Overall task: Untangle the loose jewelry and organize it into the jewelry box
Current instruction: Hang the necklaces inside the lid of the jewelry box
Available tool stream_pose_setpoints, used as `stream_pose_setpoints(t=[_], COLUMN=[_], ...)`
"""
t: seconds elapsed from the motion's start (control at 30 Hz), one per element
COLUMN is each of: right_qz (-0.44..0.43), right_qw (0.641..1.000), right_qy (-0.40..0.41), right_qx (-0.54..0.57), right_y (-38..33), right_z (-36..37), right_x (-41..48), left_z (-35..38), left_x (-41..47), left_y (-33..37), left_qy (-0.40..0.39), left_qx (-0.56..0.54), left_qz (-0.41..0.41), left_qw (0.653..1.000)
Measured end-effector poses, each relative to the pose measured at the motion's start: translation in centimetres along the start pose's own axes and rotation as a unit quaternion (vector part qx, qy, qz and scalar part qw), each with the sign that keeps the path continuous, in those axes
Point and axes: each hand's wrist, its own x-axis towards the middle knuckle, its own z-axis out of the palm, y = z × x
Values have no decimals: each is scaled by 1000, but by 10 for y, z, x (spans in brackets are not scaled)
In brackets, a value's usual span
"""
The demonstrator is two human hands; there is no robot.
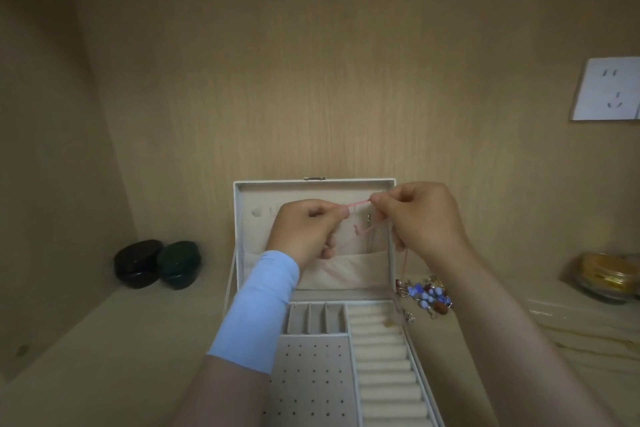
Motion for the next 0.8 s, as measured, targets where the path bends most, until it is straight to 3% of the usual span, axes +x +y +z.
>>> stream_pose_setpoints(t=[0.1,0.37,0.57,0.7,0.8], right_qz=[-56,-86,-116,-129,-94], right_qw=[987,971,960,951,954], right_qy=[130,186,106,23,-18], right_qx=[-80,-121,-233,-281,-286], right_y=[2,13,14,11,8], right_z=[19,39,32,27,21], right_x=[-3,0,5,4,5], left_z=[11,26,23,13,4], left_x=[2,7,6,3,-1], left_y=[-4,0,-4,-13,-13], left_qy=[48,114,102,24,-45], left_qx=[-15,-9,28,49,110], left_qz=[-22,-55,-75,-101,-59], left_qw=[999,992,992,993,991])
